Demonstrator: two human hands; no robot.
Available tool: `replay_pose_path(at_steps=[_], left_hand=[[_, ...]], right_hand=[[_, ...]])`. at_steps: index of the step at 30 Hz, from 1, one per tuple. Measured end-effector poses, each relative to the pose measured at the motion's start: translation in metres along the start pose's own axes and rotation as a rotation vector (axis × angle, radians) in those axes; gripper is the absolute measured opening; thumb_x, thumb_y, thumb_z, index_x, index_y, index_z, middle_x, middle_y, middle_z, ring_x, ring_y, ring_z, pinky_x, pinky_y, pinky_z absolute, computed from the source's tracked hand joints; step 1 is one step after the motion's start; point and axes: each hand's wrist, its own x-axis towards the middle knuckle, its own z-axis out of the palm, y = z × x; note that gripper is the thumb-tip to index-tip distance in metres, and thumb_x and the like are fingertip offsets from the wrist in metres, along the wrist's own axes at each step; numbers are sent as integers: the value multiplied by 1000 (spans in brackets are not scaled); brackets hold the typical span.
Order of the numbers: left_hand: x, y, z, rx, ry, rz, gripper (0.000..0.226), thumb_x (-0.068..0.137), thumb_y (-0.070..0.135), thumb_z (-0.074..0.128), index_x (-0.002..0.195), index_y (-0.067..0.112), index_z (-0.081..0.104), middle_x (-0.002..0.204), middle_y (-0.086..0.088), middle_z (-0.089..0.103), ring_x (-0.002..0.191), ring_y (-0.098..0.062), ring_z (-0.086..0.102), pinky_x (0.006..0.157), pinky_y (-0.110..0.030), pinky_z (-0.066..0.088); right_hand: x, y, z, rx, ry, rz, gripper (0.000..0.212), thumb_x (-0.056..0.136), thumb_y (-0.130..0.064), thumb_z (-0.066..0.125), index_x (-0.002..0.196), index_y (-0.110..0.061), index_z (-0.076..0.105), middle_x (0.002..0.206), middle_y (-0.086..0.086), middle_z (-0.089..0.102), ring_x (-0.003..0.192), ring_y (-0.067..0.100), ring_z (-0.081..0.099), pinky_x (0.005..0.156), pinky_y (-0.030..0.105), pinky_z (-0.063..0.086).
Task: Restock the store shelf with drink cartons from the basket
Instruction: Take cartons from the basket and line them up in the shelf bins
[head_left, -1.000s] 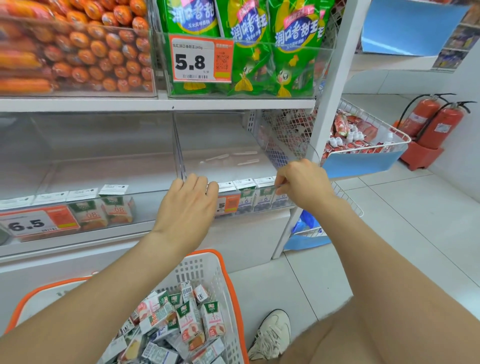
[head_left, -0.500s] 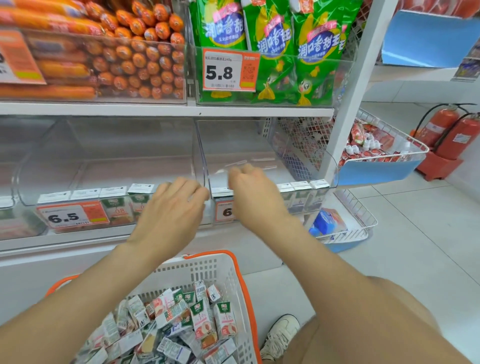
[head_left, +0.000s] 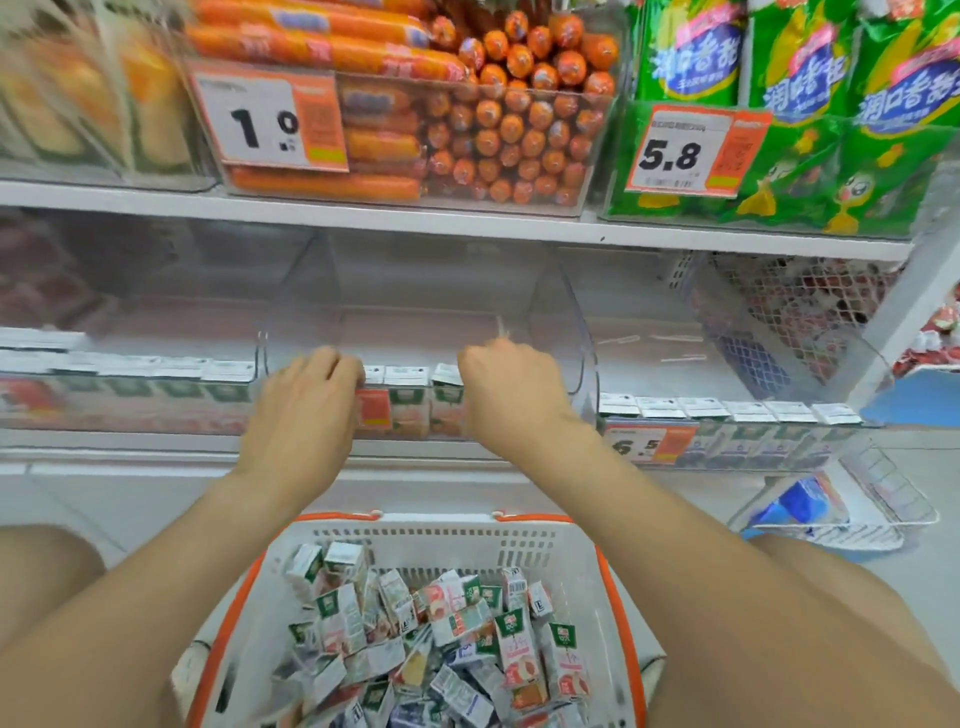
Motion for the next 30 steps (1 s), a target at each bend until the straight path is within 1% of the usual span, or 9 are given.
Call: replay_pose_path(at_steps=[3,6,11,15,21,24,26,28,30], left_hand=[[3,1,3,-2,-17,-9,39,76,-9,79,99,15,58,93,-5,55,78,-32,47,64,-39,33],[4,-4,2,-35,-1,9,32,85,-4,75,101,16,57,94,-5,54,81,-31,43,63,-42,38],[6,-5,-13,-57,33,24,23,91,1,72,104,14,59,96,-6,53,81,-27,38,66,-42,34],[-11,-2,-20,-59,-2,41,27,90,3,75,103,18,58,94,-2,55,84,-30,46,68,-42,39],[-29,15,-17,16,-20,-9,43,70,-6,80,99,15,56,93,-4,53,85,-31,46,70,-41,38],[-33,37,-15,-18,29,1,52,66,-10,72,112,12,59,107,-9,55,97,-36,49,80,-45,42],[-33,55,-12,-72,24,102,55,71,-8,71,121,13,58,122,-10,54,112,-37,50,94,-49,43],[-31,73,-4,-89,3,208,58,77,-7,68,130,15,57,138,-11,51,132,-40,45,111,-57,35],[-30,88,5,-64,-36,257,73,75,-12,63,141,17,52,152,-11,45,147,-43,34,121,-65,23]], right_hand=[[4,4,11,-24,56,8,25,86,-8,70,90,-17,46,83,2,47,76,33,50,59,33,29],[7,10,20,-26,61,-6,31,83,3,71,102,-17,56,93,1,59,80,31,54,60,34,34],[1,13,16,-46,151,6,24,89,-8,73,107,-20,62,101,0,64,94,28,63,61,34,34],[-13,9,14,-61,114,-5,22,91,-8,71,108,-18,61,104,1,66,93,30,65,61,34,38],[-31,6,20,-38,97,-26,24,89,-8,74,105,-19,59,98,1,64,88,29,63,60,33,34],[-42,11,16,69,190,-69,24,85,-6,72,103,-17,61,96,2,62,86,30,61,61,35,44],[-51,19,6,201,338,-47,25,81,-8,67,104,-16,59,96,4,60,85,30,56,62,36,41],[-58,32,-2,287,478,79,29,80,-11,63,106,-16,53,98,4,56,84,28,53,64,39,41],[-58,48,0,294,519,230,34,83,-15,62,116,-14,52,107,7,56,91,32,55,71,42,46]])
